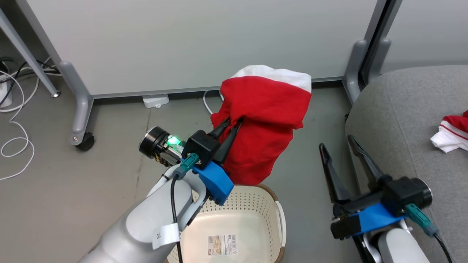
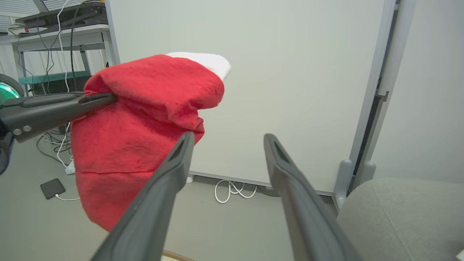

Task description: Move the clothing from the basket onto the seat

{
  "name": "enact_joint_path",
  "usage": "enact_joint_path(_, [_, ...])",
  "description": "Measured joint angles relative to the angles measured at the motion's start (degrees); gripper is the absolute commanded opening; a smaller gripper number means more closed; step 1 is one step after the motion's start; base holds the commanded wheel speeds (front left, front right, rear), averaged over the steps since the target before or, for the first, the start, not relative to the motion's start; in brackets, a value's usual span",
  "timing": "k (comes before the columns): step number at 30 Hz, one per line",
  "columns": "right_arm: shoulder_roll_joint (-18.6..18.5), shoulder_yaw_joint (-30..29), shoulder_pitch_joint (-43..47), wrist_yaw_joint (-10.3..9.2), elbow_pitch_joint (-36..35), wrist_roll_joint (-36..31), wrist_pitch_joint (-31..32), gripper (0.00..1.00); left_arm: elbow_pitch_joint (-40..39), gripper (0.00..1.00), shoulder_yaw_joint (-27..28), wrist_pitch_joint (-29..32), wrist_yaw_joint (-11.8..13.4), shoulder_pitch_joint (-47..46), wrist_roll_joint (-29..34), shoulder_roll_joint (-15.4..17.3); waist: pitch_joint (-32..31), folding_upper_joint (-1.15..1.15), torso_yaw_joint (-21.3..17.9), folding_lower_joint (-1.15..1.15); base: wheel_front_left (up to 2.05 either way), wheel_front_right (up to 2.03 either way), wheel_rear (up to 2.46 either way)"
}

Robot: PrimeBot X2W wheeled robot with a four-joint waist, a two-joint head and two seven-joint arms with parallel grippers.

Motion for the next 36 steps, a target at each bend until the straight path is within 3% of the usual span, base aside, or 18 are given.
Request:
enact_joint_path(19, [-2.18,11.55,-12.61,0.0,13.47,9.84,0.0,1.0,-3.3,0.0,-2.57,0.11,-0.18,-3.83,1.83,-2.19,3.43,0.0,3.91,0.01,0.0,0.0,0.0])
enact_joint_path(30, [-5.83,18.73,-18.2,0.0,19.79,22.01,-0.01,1.0,-4.54,0.0,-3.88,0.1,-0.59,-4.49,2.33,-2.77,4.07,0.0,5.52,0.01,0.0,0.0,0.0])
enact_joint_path(36, [-9.12,27.33,-21.91,0.0,19.54,31.33,0.0,1.0,-4.54,0.0,-4.31,0.09,-0.92,-5.17,2.35,-2.83,4.4,0.0,5.93,0.01,0.0,0.0,0.0])
